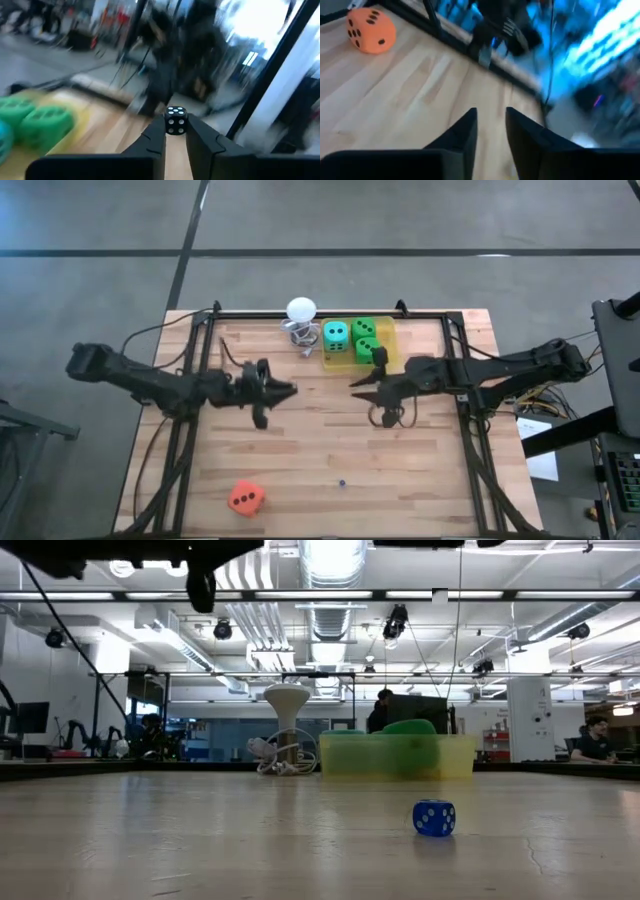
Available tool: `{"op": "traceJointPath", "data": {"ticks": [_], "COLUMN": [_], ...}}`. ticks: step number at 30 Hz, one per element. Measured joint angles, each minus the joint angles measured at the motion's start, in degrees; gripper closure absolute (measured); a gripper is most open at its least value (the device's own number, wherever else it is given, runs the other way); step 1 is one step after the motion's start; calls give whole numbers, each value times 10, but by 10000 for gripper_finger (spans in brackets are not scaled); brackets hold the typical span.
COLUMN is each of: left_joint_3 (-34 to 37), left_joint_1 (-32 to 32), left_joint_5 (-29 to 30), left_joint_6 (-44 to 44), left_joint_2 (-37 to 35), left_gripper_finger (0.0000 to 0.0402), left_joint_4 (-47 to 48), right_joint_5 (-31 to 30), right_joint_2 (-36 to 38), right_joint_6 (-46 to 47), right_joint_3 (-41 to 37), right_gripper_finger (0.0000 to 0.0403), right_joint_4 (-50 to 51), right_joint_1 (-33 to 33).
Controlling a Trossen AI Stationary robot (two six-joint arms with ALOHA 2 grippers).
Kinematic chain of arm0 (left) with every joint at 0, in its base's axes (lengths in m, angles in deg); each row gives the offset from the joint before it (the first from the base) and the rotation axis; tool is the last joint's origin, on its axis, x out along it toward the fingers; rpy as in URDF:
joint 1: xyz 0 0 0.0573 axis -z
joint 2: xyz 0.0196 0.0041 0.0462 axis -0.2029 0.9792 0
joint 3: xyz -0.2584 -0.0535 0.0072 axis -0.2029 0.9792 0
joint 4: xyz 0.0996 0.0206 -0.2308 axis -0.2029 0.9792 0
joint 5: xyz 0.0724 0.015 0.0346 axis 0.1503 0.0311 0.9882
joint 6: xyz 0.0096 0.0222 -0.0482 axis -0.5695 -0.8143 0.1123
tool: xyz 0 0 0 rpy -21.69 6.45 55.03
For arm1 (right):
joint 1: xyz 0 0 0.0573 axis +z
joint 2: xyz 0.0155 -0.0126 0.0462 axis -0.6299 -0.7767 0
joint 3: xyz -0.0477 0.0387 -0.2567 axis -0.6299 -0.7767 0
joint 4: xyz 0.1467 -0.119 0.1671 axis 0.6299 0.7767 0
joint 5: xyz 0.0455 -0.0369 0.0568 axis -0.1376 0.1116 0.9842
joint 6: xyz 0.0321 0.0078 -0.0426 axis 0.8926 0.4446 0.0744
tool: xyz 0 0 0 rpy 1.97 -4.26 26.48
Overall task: Pick & Place Dice
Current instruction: Put the small black dice into the yellow bin
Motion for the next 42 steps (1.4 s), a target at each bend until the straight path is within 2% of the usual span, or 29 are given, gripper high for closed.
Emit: {"op": "traceJointPath", "data": {"ticks": [3, 8, 12, 16, 22, 26, 42], "left_joint_3": [24, 26, 19, 10, 8, 7, 7], "left_joint_1": [-47, -84, -85, -85, -85, -84, -84], "left_joint_5": [-63, -115, -134, -149, -162, -182, -211], "left_joint_6": [40, 90, 105, 113, 121, 132, 143], "left_joint_2": [3, 4, 4, 4, 5, 5, 5], "left_gripper_finger": [353, 353, 353, 353, 353, 353, 353], "left_joint_4": [-95, -111, -111, -100, -83, -82, -83], "right_joint_5": [-12, -54, -78, -90, -137, -135, -132], "right_joint_2": [-6, -44, -91, -147, -210, -239, -283], "right_joint_6": [-91, -199, -238, -232, -177, -169, -168], "right_joint_3": [0, 1, 1, 29, 113, 155, 214], "right_gripper_finger": [274, 233, 208, 193, 186, 186, 193], "right_joint_4": [-55, -167, -245, -287, -267, -219, -204], "right_joint_1": [22, 47, 49, 49, 49, 48, 37]}}
